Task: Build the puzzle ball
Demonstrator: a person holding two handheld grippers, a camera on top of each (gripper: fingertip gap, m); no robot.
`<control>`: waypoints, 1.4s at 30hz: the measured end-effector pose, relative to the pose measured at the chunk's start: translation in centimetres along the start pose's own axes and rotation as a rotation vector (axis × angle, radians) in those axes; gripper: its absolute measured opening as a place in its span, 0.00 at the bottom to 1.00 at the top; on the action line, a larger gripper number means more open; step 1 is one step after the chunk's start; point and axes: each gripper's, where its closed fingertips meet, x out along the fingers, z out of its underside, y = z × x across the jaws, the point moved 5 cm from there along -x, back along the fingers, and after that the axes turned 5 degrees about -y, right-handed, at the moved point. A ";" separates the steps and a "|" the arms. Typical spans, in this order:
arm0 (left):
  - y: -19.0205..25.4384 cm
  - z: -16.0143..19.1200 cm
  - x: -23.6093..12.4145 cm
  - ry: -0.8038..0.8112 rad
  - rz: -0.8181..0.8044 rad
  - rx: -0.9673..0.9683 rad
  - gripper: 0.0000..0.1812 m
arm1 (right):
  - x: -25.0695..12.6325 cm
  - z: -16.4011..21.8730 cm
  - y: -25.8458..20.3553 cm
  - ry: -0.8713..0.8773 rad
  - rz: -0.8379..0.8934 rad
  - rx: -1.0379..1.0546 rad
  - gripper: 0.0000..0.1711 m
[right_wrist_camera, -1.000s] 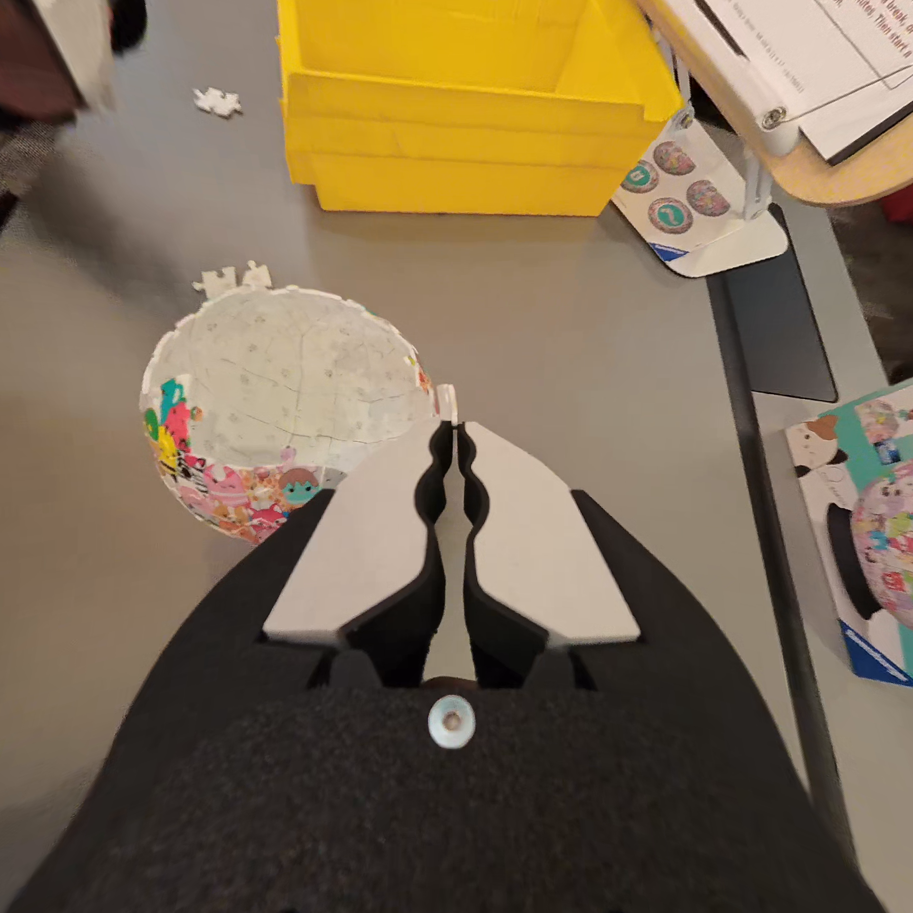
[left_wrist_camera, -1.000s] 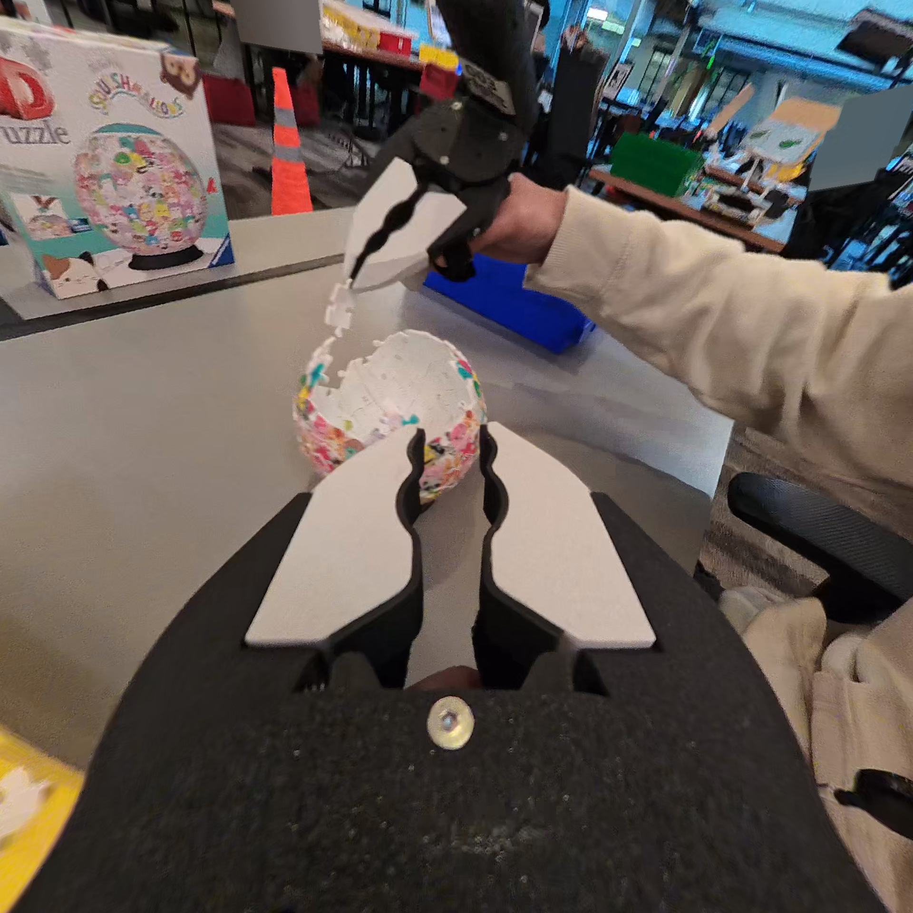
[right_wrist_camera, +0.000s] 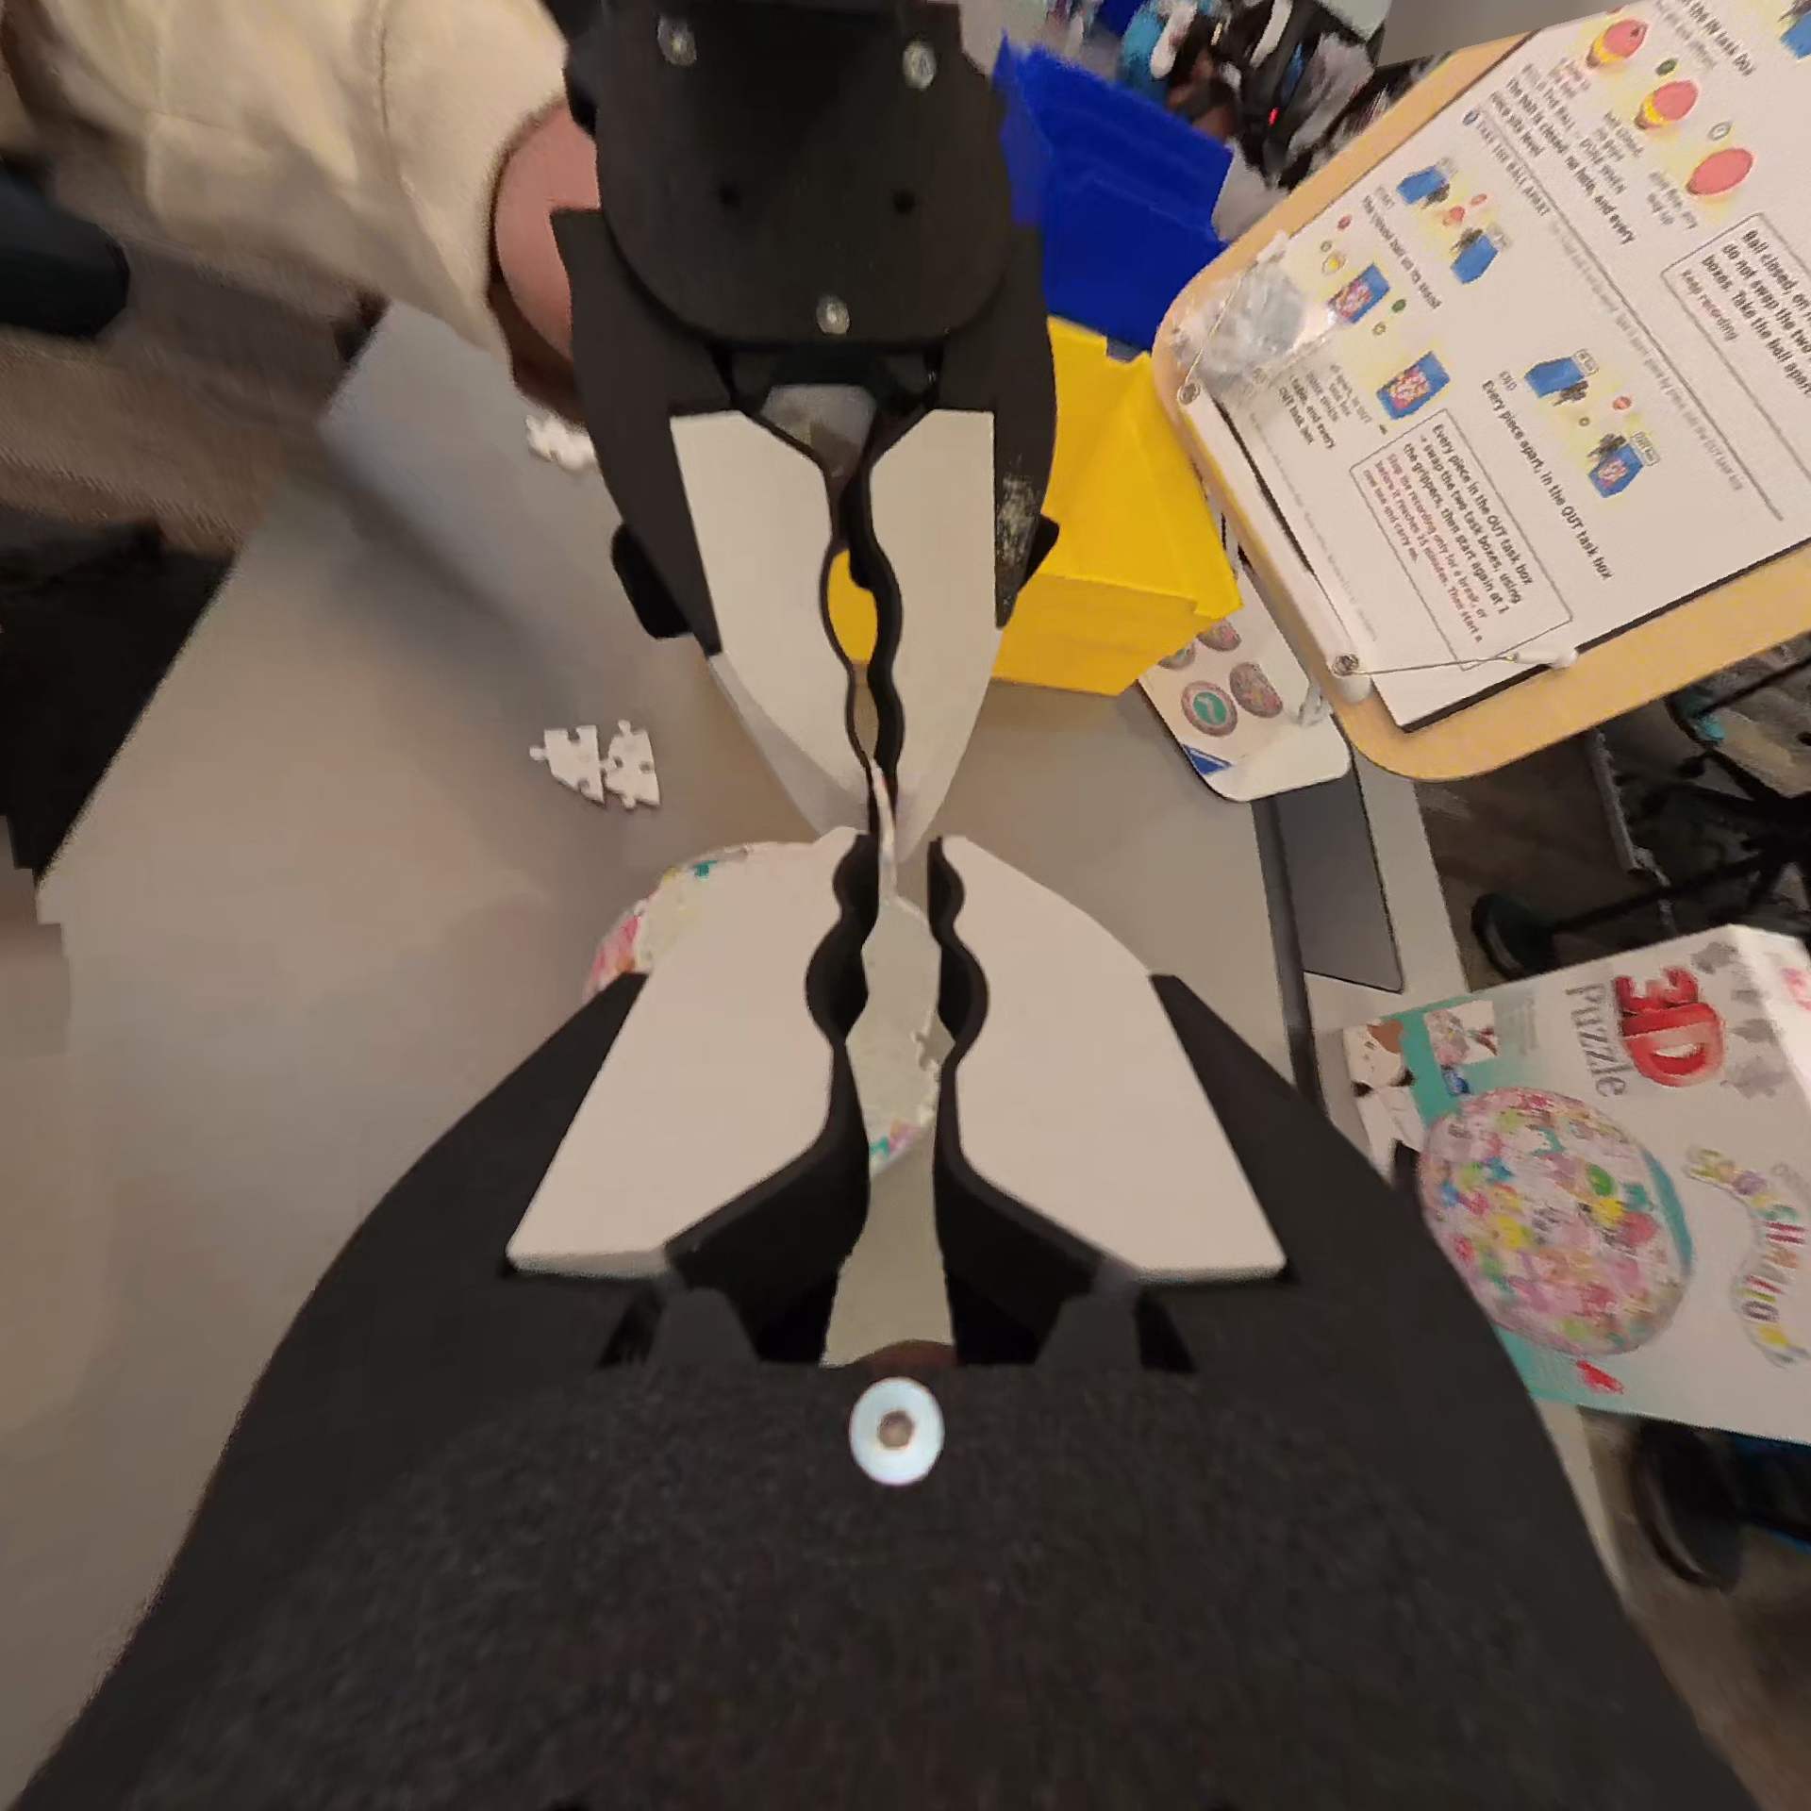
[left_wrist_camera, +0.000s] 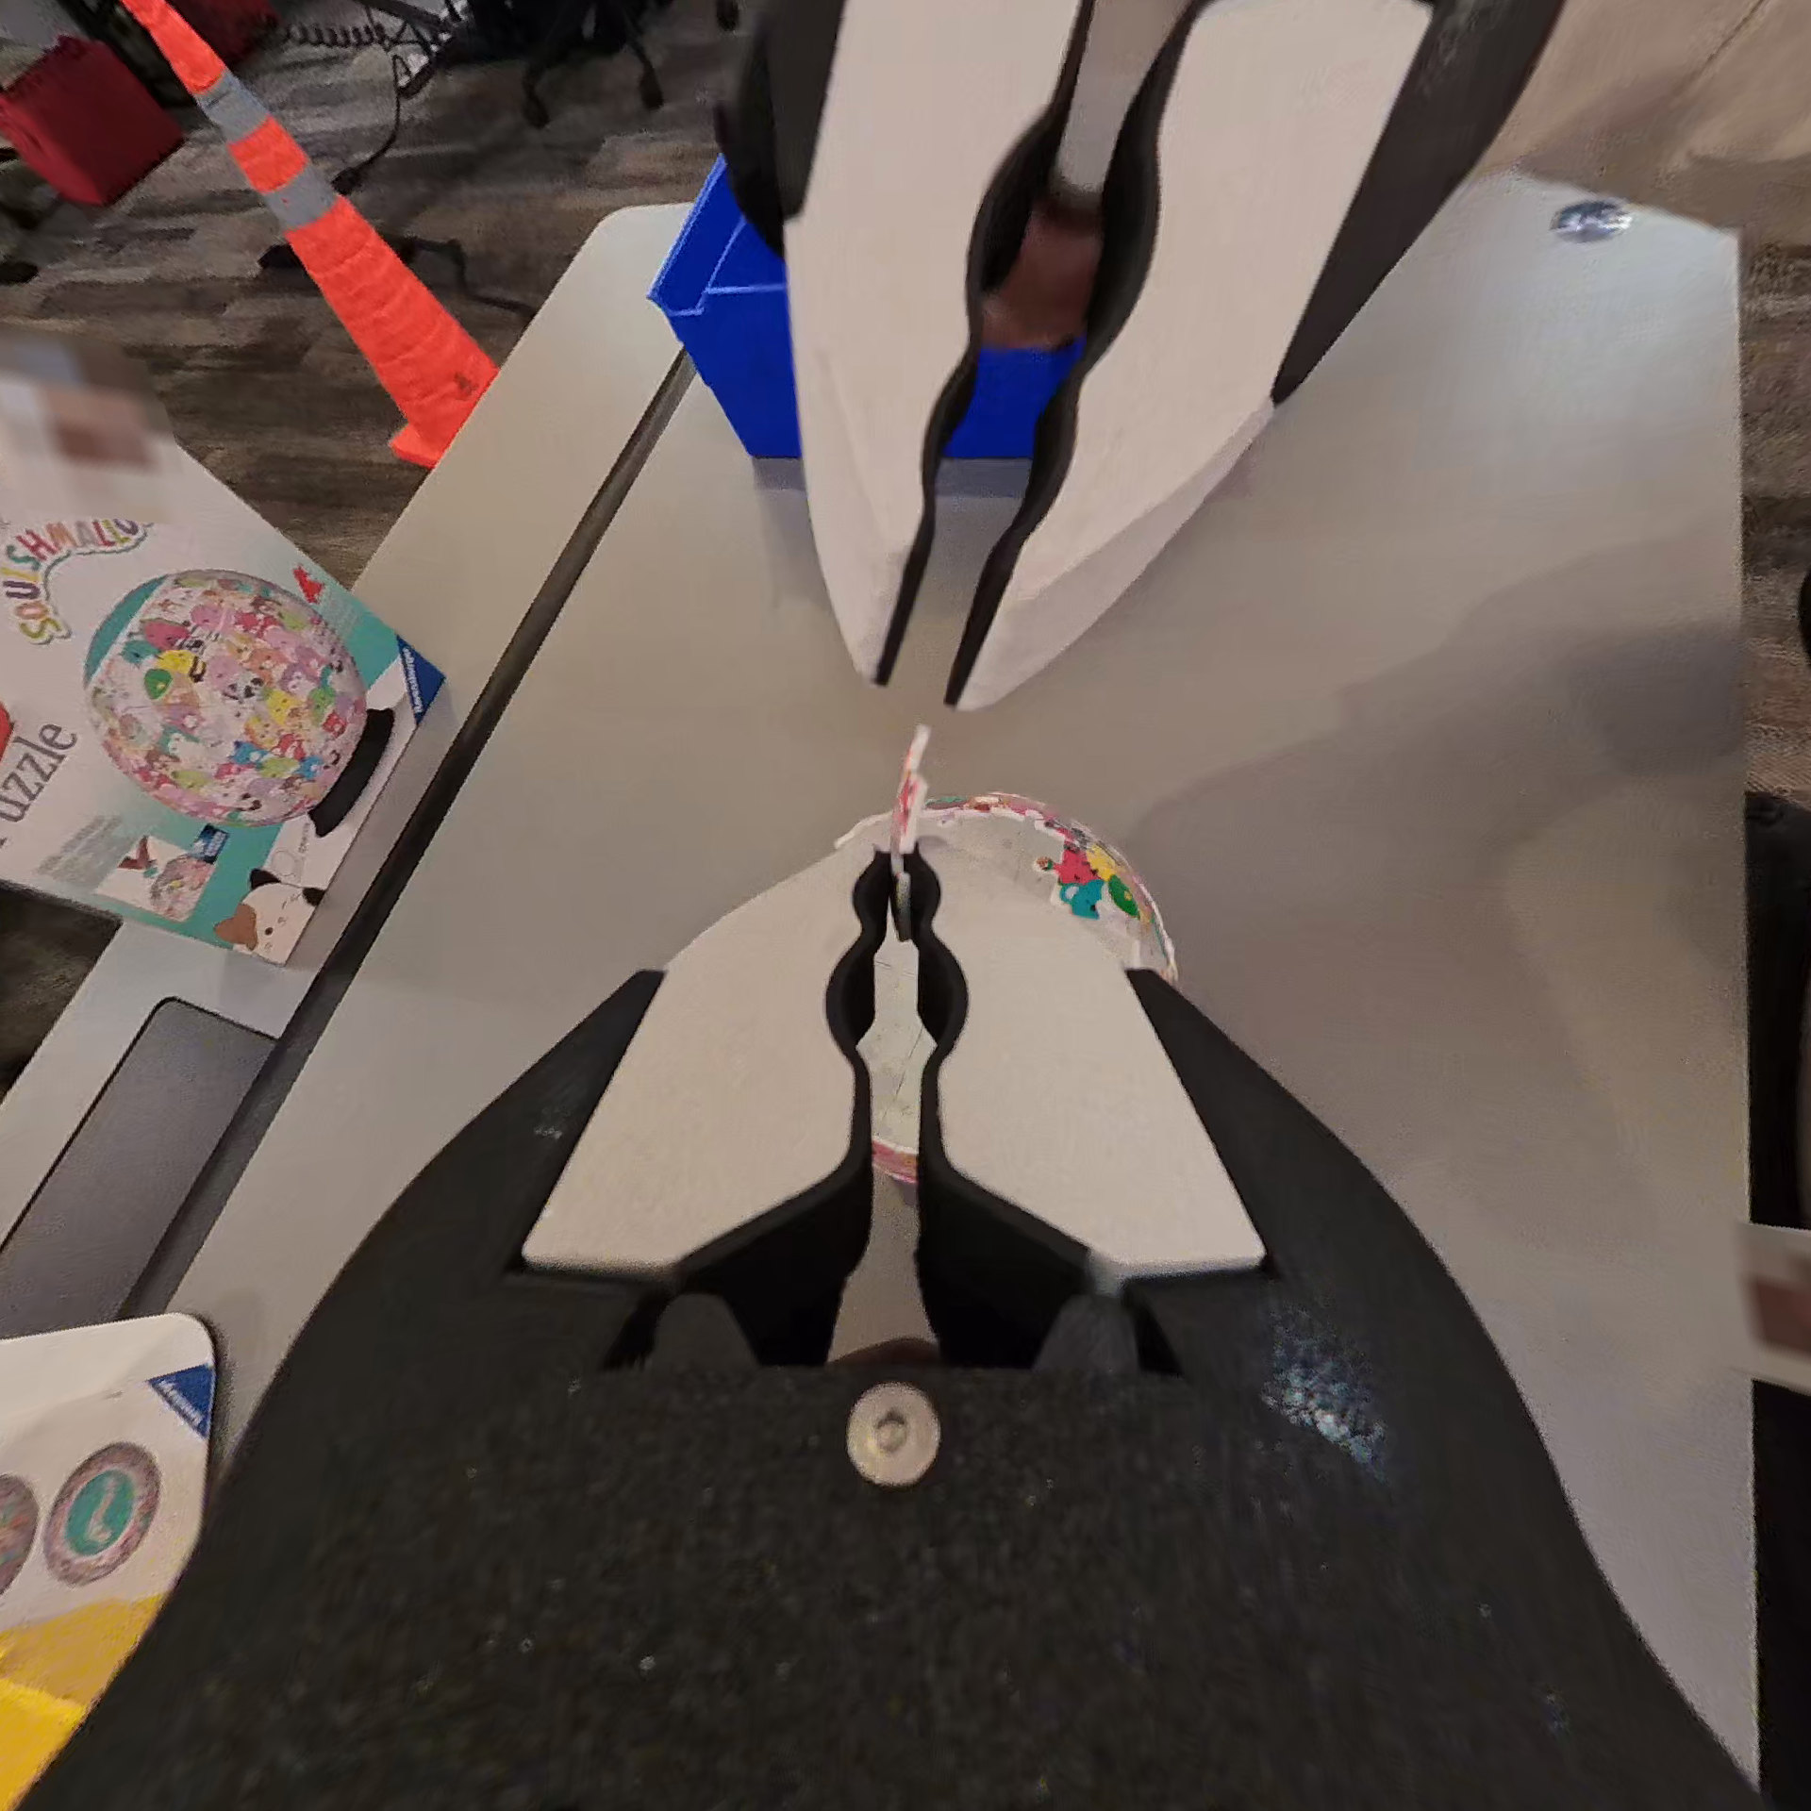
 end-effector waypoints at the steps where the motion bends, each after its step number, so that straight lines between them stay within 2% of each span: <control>1: 0.1 -0.1 0.0 0.002 0.006 -0.002 0.01 | -0.1 -0.2 0.0 -0.041 0.001 -0.039 0.06; 6: 0.5 -0.5 0.3 -0.031 0.012 0.015 0.01 | 0.4 -0.6 0.0 -0.163 -0.051 -0.119 0.07; 8: 0.4 -0.6 0.4 -0.042 0.000 0.018 0.01 | 0.5 -0.6 -0.1 -0.194 -0.090 -0.126 0.03; 11: 0.3 -0.7 0.5 -0.025 0.014 -0.006 0.01 | 0.2 -1.1 0.1 -0.195 -0.084 -0.152 0.00; 16: 0.0 -0.9 0.4 0.003 0.033 -0.032 0.01 | 0.3 -1.4 0.1 -0.210 -0.086 -0.154 0.04; 26: 0.0 -0.7 0.5 -0.002 0.028 -0.019 0.01 | 0.8 -1.1 0.4 -0.266 -0.100 -0.159 0.01; 37: -1.0 0.2 0.5 0.015 0.037 -0.057 0.03 | 1.5 -0.5 1.4 -0.409 -0.064 -0.101 0.01; 40: -2.5 1.8 -0.2 -0.011 0.043 -0.095 0.04 | 1.6 1.1 2.6 -0.503 -0.020 -0.015 0.01; 42: -3.9 3.3 -0.4 -0.038 0.055 -0.143 0.04 | 2.1 2.7 3.2 -0.572 -0.065 0.093 0.01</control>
